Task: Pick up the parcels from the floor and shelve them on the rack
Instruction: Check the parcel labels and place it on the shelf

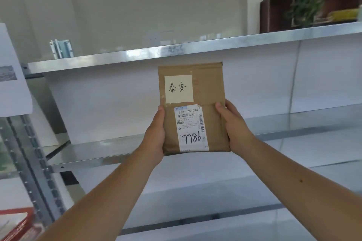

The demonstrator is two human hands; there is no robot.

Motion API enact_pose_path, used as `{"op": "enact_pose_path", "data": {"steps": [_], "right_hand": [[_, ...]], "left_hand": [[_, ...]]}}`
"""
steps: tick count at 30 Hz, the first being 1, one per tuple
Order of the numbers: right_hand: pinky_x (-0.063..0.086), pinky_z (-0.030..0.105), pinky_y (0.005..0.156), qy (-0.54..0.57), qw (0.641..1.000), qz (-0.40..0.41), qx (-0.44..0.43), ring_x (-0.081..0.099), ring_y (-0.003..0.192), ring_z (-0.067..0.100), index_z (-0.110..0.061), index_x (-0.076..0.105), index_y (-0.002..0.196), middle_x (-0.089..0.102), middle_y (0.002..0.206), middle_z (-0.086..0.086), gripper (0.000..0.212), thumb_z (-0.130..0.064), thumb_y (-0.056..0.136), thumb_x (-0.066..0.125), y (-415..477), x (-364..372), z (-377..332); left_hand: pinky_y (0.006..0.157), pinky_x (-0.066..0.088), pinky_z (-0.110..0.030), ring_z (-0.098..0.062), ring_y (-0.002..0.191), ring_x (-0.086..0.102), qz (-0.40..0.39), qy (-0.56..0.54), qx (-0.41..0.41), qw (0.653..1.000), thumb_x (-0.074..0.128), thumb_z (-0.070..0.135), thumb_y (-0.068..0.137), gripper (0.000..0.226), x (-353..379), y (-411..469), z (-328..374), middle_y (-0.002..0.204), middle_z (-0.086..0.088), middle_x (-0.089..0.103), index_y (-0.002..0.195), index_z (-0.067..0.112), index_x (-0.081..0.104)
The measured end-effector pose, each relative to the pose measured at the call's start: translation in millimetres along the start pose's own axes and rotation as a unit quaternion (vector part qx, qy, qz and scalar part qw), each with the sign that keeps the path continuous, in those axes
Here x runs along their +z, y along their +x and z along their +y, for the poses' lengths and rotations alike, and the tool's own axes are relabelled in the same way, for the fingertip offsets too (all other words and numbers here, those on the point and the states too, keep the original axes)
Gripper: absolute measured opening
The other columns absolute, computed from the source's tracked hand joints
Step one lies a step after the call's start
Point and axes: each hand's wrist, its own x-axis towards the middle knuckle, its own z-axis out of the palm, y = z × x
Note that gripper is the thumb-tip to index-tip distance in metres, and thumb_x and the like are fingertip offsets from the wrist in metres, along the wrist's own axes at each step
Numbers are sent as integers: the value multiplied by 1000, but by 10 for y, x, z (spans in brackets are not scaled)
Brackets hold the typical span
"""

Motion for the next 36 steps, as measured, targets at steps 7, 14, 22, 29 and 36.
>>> {"op": "enact_pose_path", "data": {"steps": [7, 14, 22, 29, 36], "right_hand": [[64, 52, 92, -34, 991, 126, -22, 78, 111, 22, -33, 62, 140, 81, 122, -4, 37, -41, 104, 64, -309, -994, -312], [64, 45, 85, -79, 963, 251, -47, 76, 112, 23, -34, 60, 142, 76, 129, -2, 40, -41, 103, 64, -678, -1894, -665], [59, 59, 96, -118, 929, 348, -35, 74, 111, 30, -43, 61, 136, 77, 124, -4, 34, -47, 103, 62, -961, -2939, -923], [61, 51, 86, -103, 919, 379, -31, 75, 110, 29, -39, 57, 144, 77, 125, -1, 41, -46, 103, 61, -974, -3908, -1064], [61, 56, 92, -84, 906, 414, -26, 75, 111, 28, -33, 55, 146, 75, 130, 1, 48, -46, 101, 65, -870, -4948, -1195]], "left_hand": [[98, 59, -50, -22, 103, 77, -131, 11, -22, 991, 45, 73, 98, 54, 994, 56, -322, 101, 8, 84, 126, 36, 73], [91, 60, -44, -21, 103, 77, -246, 26, -45, 968, 42, 74, 98, 56, 2046, -41, -705, 105, 8, 83, 129, 37, 71], [82, 61, -40, -21, 99, 77, -333, 44, -77, 939, 39, 72, 101, 53, 3148, -267, -1147, 99, 8, 84, 123, 37, 72], [98, 59, -50, -24, 104, 77, -368, 65, -100, 922, 40, 73, 99, 55, 4128, -316, -1523, 103, 6, 84, 124, 37, 74], [99, 58, -56, -27, 105, 77, -398, 90, -109, 906, 40, 76, 98, 56, 5170, -293, -1886, 110, 4, 83, 125, 40, 73]]}}
